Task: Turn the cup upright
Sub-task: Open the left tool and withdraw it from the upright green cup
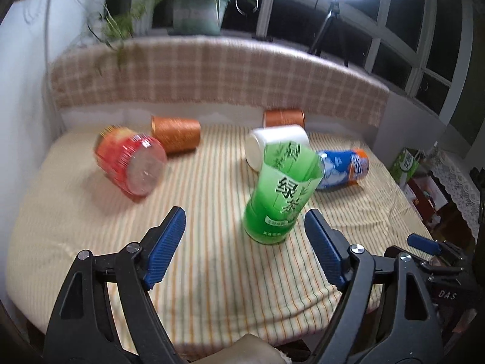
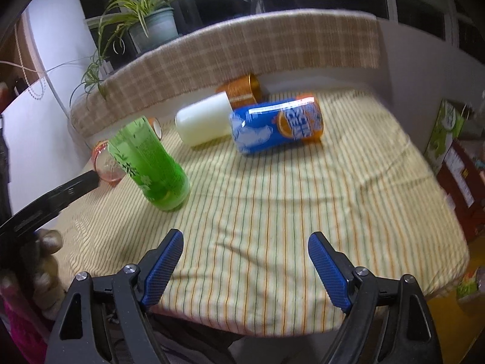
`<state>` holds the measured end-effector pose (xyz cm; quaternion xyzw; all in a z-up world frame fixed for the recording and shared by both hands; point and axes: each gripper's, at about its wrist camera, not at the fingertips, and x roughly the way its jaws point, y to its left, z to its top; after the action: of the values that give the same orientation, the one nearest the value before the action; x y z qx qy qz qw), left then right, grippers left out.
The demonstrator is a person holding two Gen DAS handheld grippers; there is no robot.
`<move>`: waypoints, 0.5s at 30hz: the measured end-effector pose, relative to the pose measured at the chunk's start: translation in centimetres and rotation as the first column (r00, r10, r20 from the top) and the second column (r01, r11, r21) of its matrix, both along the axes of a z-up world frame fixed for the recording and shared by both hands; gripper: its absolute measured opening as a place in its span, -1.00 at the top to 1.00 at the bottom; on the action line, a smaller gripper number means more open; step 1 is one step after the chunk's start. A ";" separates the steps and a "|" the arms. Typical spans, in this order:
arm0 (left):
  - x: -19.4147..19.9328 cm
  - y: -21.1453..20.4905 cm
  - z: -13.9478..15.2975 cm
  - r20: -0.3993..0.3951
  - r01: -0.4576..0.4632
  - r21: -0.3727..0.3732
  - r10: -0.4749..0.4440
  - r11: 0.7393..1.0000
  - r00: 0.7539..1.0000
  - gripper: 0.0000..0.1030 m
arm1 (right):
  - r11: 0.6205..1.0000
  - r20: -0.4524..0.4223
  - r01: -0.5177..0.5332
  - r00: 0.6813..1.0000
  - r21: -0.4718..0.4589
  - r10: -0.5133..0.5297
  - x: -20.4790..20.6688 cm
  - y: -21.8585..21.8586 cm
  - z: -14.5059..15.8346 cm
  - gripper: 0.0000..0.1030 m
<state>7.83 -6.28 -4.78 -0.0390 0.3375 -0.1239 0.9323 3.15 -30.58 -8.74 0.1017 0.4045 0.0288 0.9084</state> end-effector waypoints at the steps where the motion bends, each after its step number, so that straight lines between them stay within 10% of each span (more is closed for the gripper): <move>1: -0.3 0.1 0.3 0.014 -0.005 0.003 0.005 1.000 1.000 -0.73 | 1.000 0.016 0.002 1.000 -0.014 -0.002 -0.1 0.2 0.3 -0.75; 15: -4.4 2.1 3.1 0.154 -0.103 0.015 0.099 0.995 0.983 -0.78 | 0.974 0.235 0.097 0.971 -0.202 -0.048 -1.2 3.6 5.0 -0.99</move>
<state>3.42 -4.19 -1.65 -0.0358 0.2638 -0.0753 0.9610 1.96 -27.01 -3.74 0.0149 0.2938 -0.0365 0.9550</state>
